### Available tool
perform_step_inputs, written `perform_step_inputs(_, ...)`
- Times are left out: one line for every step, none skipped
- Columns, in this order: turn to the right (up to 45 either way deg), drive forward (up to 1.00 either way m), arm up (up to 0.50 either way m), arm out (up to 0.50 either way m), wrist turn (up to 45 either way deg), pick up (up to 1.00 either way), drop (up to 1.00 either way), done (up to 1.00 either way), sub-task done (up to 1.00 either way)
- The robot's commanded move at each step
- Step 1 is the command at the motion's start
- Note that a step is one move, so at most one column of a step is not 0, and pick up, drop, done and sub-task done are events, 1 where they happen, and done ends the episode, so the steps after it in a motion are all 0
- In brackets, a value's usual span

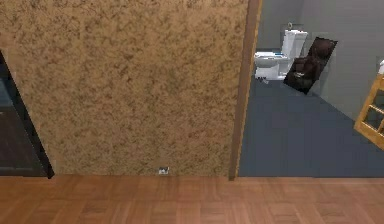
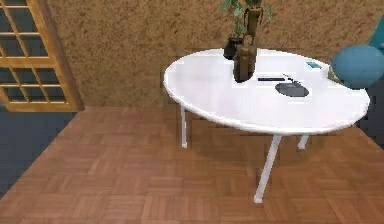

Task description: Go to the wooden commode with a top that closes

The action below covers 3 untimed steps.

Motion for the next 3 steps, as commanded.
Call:
perform_step_inputs(0.0, 0.05, 0.0, 0.0, 0.0, 0.0, 0.0, 0.0, 0.0)
perform_step_inputs(45.0, 0.0, 0.0, 0.0, 0.0, 0.0, 0.0, 0.0, 0.0)
perform_step_inputs(3.0, 0.0, 0.0, 0.0, 0.0, 0.0, 0.0, 0.0, 0.0)
